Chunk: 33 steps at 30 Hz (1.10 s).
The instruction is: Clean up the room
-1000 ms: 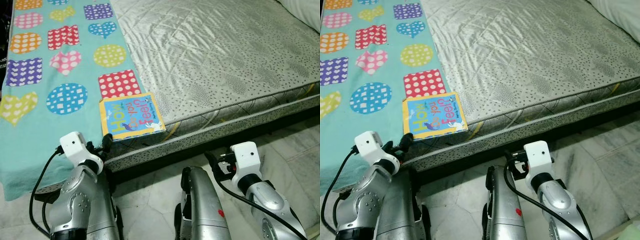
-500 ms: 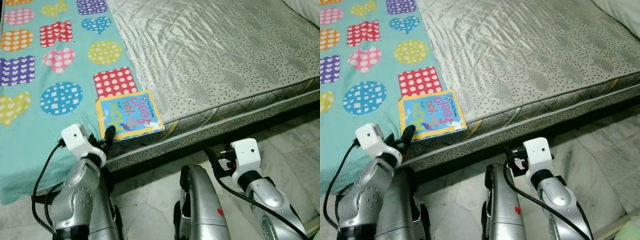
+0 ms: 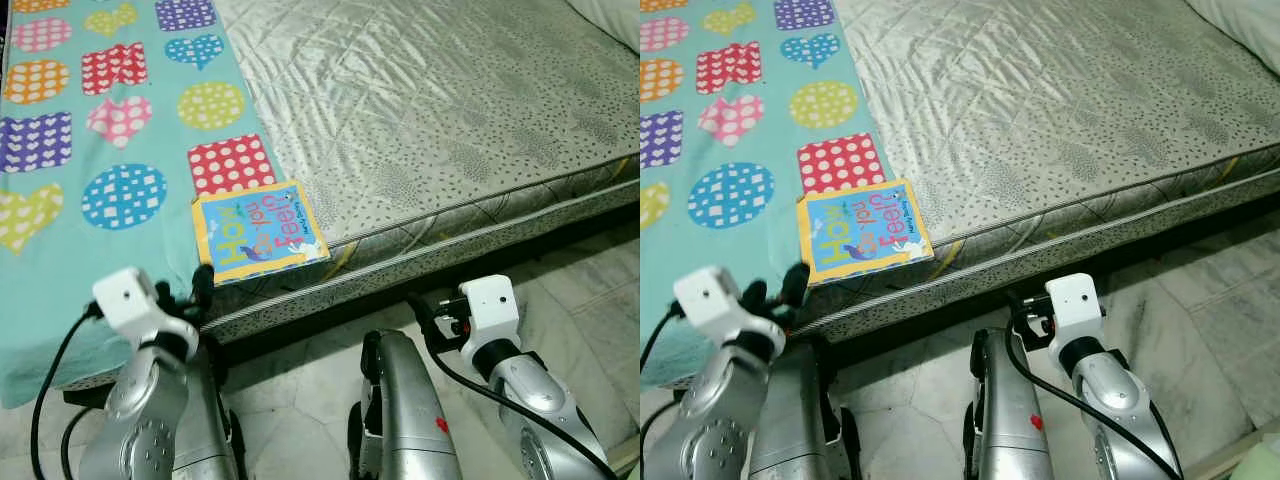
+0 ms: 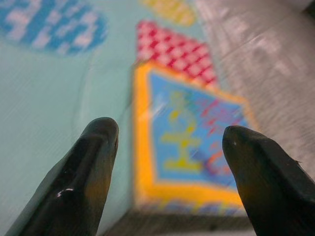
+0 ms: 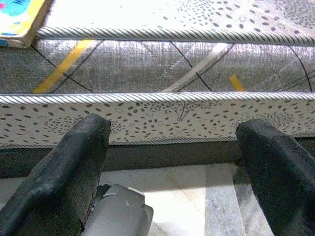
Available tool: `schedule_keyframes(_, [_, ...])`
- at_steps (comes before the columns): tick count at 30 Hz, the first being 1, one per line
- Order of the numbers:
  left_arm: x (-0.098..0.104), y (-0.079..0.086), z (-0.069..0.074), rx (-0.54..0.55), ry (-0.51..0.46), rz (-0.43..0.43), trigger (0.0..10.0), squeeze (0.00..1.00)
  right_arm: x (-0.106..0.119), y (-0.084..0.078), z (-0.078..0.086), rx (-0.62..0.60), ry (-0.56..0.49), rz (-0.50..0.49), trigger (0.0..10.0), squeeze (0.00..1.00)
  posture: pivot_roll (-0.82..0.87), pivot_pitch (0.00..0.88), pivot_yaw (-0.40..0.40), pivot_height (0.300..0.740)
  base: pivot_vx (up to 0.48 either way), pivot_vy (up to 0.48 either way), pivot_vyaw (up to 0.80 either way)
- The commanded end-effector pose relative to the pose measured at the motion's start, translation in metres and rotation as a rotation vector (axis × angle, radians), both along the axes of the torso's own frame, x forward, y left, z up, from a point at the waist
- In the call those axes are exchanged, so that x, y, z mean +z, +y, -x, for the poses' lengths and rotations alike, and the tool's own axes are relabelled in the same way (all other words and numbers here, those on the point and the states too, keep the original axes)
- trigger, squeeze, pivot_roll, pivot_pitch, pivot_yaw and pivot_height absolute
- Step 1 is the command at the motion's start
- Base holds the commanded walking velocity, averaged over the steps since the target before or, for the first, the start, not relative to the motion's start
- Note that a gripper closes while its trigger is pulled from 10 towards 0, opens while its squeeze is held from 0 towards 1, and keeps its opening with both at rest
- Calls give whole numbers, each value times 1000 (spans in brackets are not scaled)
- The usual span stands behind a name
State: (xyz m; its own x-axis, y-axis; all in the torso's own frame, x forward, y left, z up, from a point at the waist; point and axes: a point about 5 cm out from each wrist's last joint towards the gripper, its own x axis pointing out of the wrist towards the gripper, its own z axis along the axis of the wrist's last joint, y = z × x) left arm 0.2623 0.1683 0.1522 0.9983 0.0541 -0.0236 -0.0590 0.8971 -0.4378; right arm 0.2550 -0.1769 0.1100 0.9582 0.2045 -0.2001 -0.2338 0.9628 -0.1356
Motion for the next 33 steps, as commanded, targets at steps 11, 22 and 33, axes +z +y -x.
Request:
schedule_keyframes(11, [-37, 8, -25, -72, 134, 46, 10000, 0, -1, -5, 1, -25, -3, 3, 10000, 0, -107, 251, -41, 498, 0, 0, 0])
schedule_keyframes(22, [-57, 2, -52, -173, 197, 71, 10000, 0, 4, -14, 3, -57, -21, 23, 10000, 0, -140, 254, -34, 498, 0, 0, 0])
schedule_keyframes(33, [-77, -6, -50, -224, 257, 146, 10000, 0, 7, -18, 0, -71, -32, 34, 10000, 0, -143, 254, -37, 498, 0, 0, 0])
